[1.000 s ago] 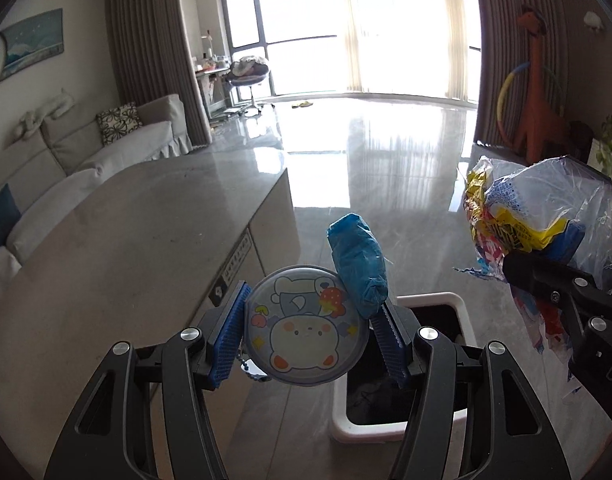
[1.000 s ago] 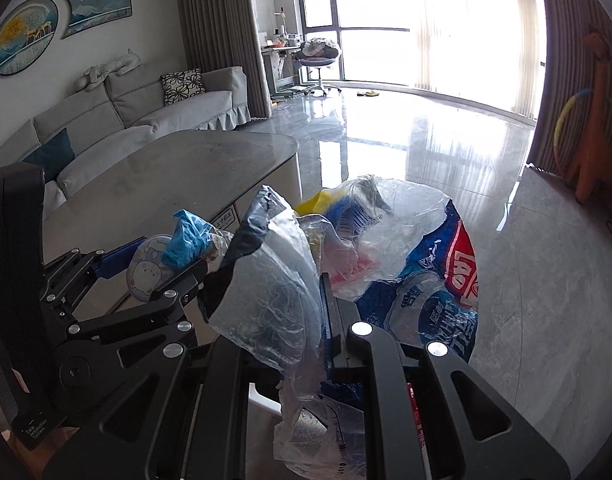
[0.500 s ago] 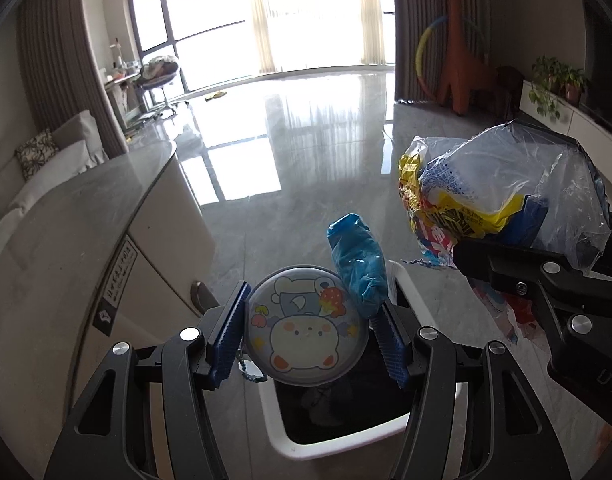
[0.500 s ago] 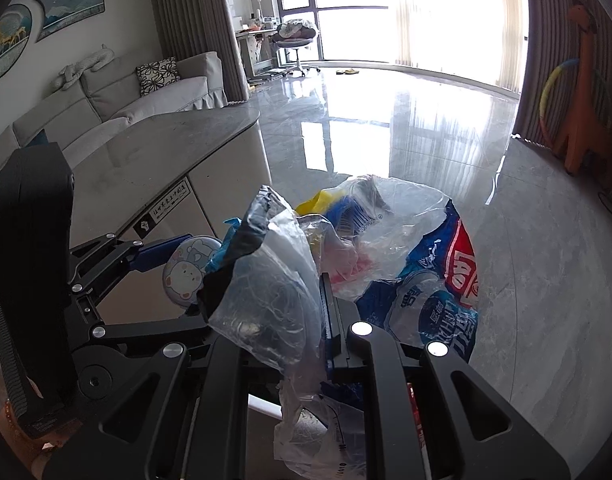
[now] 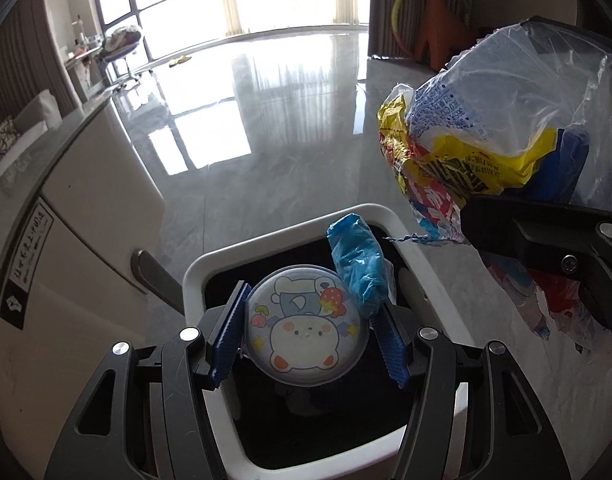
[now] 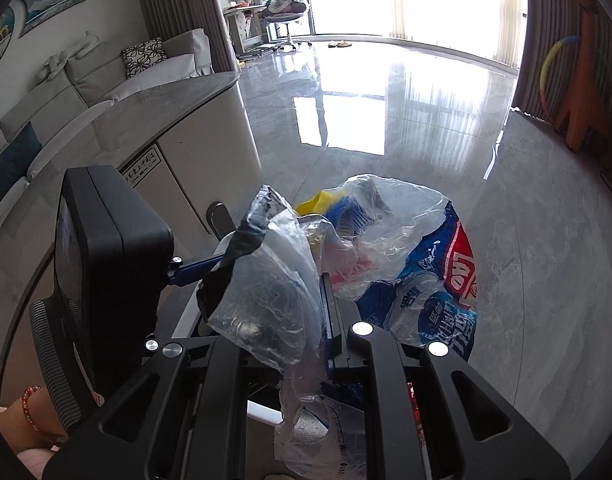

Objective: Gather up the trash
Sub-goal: 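Open the left tool over the bin to drop the tin and glove, then lower the clear bag of packaging into the bin and open the right tool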

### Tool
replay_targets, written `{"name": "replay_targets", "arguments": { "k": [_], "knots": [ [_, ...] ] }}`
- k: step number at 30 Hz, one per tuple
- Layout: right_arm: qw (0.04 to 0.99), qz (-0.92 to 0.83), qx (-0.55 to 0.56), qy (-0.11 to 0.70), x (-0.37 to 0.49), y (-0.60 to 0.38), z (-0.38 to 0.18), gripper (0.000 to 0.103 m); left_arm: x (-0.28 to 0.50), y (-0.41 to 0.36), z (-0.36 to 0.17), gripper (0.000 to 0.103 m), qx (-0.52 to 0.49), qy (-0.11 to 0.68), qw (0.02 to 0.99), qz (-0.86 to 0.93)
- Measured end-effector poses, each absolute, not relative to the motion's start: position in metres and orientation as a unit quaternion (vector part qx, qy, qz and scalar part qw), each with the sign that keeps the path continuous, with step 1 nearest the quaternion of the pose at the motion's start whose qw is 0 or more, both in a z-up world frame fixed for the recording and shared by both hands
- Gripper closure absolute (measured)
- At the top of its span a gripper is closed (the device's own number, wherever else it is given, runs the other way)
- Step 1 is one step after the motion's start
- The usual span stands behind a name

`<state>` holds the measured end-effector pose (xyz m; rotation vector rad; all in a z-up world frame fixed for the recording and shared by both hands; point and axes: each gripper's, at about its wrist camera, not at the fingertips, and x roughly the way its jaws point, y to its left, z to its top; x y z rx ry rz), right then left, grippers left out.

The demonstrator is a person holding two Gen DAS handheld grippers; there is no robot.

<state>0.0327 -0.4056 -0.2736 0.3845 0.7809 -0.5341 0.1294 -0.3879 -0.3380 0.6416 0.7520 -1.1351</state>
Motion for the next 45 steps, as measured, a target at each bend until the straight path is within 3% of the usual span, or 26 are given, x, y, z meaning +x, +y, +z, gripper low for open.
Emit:
{"name": "replay_targets", "arguments": {
  "k": [6,7,8,14,29,42,44,45],
  "knots": [
    [0.866,-0.259,0.189,0.383,0.038,-0.414,-0.281,0.088,0.133,-0.405,-0.354,0.043,0.299,0.354,0.719,-0.518],
    [0.866,-0.259,0.189,0.385,0.039,-0.415,-0.281,0.088,0.134,-0.408,-0.357,0.035,0.301,0.358,0.719,-0.515],
    [0.865,-0.26,0.189,0.386,0.041,-0.416,-0.281,0.088,0.137,-0.411,-0.36,0.005,0.306,0.367,0.718,-0.506],
    [0.861,-0.262,0.194,0.39,0.047,-0.412,-0.282,0.088,0.138,-0.414,-0.367,0.005,0.332,0.373,0.72,-0.483],
    [0.872,-0.24,0.19,0.381,0.057,-0.405,-0.278,0.087,0.148,-0.373,-0.322,0.005,0.292,0.344,0.762,-0.465],
    [0.862,-0.209,0.191,0.421,0.095,-0.392,-0.332,0.087,0.206,-0.294,-0.283,0.005,0.227,0.356,0.822,-0.383],
    [0.858,-0.216,0.178,0.431,0.1,-0.388,-0.343,0.083,0.208,-0.285,-0.278,0.005,0.217,0.355,0.826,-0.38],
    [0.853,-0.218,0.171,0.442,0.104,-0.387,-0.349,0.063,0.209,-0.283,-0.277,0.005,0.216,0.354,0.828,-0.377]
  ]
}}
